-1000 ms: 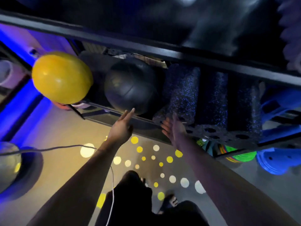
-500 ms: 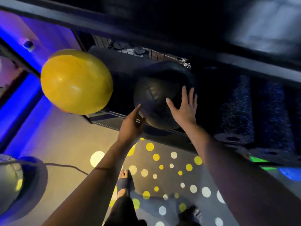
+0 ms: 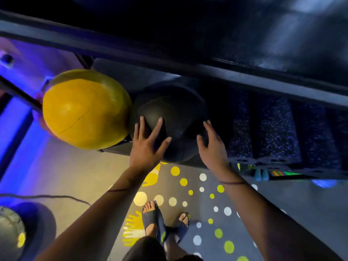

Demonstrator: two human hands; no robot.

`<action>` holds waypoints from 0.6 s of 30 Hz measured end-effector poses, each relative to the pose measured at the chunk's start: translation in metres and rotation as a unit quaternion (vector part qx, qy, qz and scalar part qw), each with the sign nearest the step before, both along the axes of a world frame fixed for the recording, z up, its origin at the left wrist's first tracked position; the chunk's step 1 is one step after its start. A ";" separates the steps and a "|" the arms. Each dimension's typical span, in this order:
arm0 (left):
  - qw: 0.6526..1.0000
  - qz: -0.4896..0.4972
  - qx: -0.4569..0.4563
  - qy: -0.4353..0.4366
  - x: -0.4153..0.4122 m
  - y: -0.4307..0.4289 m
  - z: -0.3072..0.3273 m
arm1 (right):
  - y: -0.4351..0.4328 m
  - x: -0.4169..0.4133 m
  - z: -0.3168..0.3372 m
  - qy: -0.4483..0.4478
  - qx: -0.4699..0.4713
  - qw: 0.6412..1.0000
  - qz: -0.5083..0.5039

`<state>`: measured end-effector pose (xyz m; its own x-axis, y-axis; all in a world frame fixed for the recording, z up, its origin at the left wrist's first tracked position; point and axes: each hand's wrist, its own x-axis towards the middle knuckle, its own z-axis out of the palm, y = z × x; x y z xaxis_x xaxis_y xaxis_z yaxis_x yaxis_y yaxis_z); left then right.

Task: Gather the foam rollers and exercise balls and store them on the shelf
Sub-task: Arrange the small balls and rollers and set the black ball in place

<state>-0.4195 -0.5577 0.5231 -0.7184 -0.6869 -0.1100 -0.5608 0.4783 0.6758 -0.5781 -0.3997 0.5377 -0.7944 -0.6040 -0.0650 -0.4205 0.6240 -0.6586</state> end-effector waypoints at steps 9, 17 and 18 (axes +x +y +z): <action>0.998 -0.033 -0.018 -0.049 -0.046 -0.047 -0.004 | -0.021 -0.039 -0.003 0.031 0.043 0.993 0.108; 0.998 0.015 -0.051 -0.016 -0.100 -0.098 -0.025 | -0.087 -0.053 -0.045 0.135 -0.039 0.984 0.112; 0.998 0.032 -0.052 0.008 -0.100 -0.102 -0.029 | -0.096 -0.048 -0.047 0.131 -0.084 0.983 0.099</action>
